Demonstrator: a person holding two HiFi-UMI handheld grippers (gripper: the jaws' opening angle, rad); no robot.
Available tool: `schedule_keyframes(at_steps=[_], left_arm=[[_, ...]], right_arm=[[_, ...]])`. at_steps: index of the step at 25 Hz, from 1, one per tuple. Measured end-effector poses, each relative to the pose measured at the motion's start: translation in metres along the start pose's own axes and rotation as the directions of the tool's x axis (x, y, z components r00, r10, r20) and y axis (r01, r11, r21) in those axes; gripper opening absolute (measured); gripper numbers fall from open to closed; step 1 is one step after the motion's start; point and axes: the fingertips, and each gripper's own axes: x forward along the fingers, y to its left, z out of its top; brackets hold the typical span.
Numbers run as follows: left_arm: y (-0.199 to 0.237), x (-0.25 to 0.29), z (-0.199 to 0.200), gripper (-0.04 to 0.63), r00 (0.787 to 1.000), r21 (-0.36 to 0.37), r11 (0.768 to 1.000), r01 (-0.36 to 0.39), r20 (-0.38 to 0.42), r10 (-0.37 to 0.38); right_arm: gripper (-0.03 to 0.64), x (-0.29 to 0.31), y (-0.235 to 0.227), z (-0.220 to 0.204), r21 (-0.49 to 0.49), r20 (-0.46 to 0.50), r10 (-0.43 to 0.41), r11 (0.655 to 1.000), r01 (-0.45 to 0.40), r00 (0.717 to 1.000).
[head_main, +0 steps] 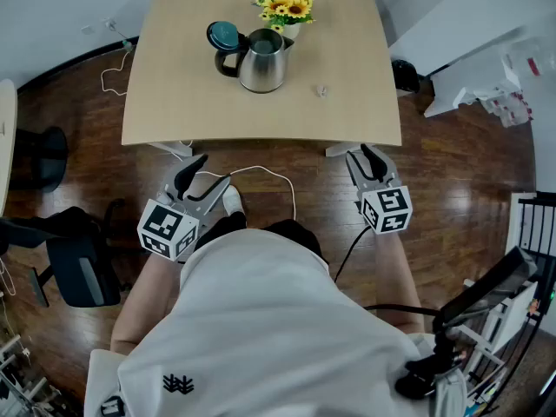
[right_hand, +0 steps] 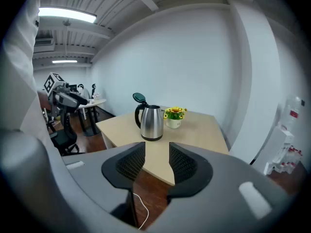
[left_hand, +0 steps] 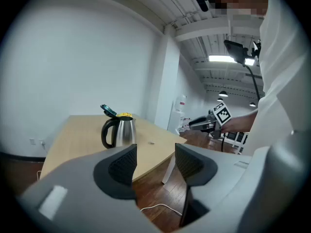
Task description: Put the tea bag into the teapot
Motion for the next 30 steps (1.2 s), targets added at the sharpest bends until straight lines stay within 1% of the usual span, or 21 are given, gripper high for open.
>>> schedule_keyframes(at_steps=[3, 5, 9, 13, 18, 23, 27, 30], left_arm=[[0.032, 0.009, 0.003, 0.249, 0.999, 0.038, 0.999, 0.030, -0.026, -0.029], [0.052, 0.014, 0.006, 0.250, 0.999, 0.040, 0.999, 0.026, -0.027, -0.025], [0.074, 0.013, 0.012, 0.250, 1.000, 0.018, 1.000, -0.024, -0.015, 0.024], [0.083, 0.015, 0.024, 0.250, 0.996, -0.038, 0.995, -0.090, 0.008, 0.091], [0.085, 0.019, 0.031, 0.250, 0.987, -0.057, 0.986, -0.157, 0.006, 0.158], [0.088, 0.019, 0.027, 0.250, 0.973, -0.097, 0.968, -0.232, -0.019, 0.231], [0.087, 0.018, 0.023, 0.249, 0.960, -0.111, 0.954, -0.280, -0.034, 0.278], [0.088, 0.017, 0.022, 0.250, 0.952, -0.124, 0.944, -0.305, -0.036, 0.302]], right_arm=[[0.150, 0.046, -0.003, 0.012, 0.003, -0.004, -0.004, 1.000, 0.004, 1.000], [0.150, 0.079, -0.006, 0.018, 0.005, -0.013, 0.004, 1.000, -0.004, 1.000], [0.150, 0.137, -0.019, 0.019, -0.027, -0.071, 0.037, 0.999, -0.039, 0.997], [0.160, 0.191, -0.043, 0.013, -0.079, -0.144, 0.066, 0.994, -0.078, 0.987], [0.161, 0.249, -0.066, -0.013, -0.098, -0.245, 0.096, 0.988, -0.123, 0.965], [0.156, 0.288, -0.082, -0.052, -0.093, -0.342, 0.111, 0.984, -0.151, 0.933], [0.147, 0.302, -0.089, -0.078, -0.086, -0.391, 0.120, 0.982, -0.166, 0.913], [0.129, 0.309, -0.093, -0.084, -0.085, -0.402, 0.118, 0.982, -0.166, 0.908]])
